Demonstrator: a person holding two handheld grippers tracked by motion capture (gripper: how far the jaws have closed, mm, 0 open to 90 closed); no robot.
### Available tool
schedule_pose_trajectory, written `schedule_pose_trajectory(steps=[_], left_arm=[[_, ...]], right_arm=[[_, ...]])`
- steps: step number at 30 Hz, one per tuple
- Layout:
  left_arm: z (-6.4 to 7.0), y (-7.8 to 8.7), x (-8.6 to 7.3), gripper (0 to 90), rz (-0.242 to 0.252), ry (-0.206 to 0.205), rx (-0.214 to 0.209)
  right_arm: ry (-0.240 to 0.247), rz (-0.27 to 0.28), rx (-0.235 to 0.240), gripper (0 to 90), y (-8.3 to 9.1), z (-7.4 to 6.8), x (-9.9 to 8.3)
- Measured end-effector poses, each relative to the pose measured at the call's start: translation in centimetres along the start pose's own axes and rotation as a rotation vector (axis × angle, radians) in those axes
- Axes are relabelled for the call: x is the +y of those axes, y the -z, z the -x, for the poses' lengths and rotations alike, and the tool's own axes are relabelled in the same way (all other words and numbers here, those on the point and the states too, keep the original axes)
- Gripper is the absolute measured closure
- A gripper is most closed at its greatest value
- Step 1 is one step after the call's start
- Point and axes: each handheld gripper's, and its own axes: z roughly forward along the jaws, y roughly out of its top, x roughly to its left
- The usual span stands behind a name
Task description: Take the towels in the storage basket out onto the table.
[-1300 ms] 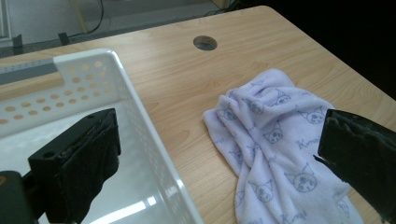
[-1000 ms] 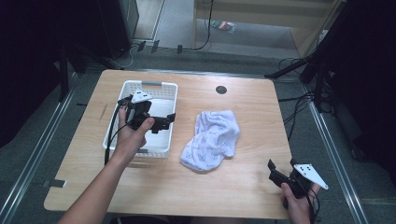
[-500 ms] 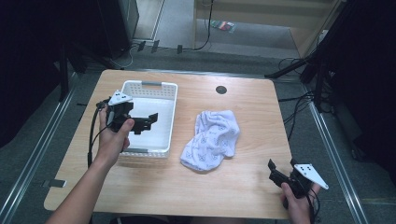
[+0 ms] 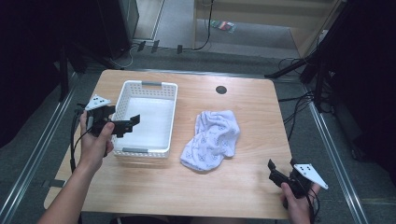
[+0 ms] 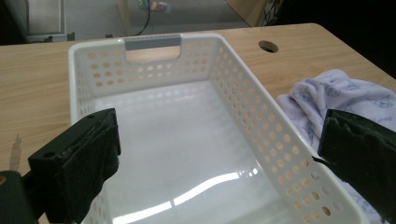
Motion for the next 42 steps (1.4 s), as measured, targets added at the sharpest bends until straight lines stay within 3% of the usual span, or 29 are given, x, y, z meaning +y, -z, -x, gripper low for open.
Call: schedule_pose_trajectory(steps=[11,15,18,27,42], left_arm=[[-3.0,1.4,-2.1,0.0,0.02,0.043,0.042],[-3.6,1.9,-2.5,0.0,0.032,0.067,0.037],[-4.1,2.4,-3.0,0.0,0.038,0.062,0.048],[-6.6,4.1,-5.4,0.0,0.059,0.093,0.103],[-9.0,4.5,-9.2,0.0,0.056,0.136,0.134]], right_arm=[[-0.003,-0.003,-0.003,13.4,0.0,0.0,0.0],[-0.002,-0.004,-0.004,13.4,0.0,0.0,0.0],[-0.006,-0.004,-0.003,13.4,0.0,0.0,0.0],[-0.01,-0.004,-0.004,13.4,0.0,0.0,0.0],[-0.011,-0.009,-0.004,13.3,0.0,0.0,0.0]])
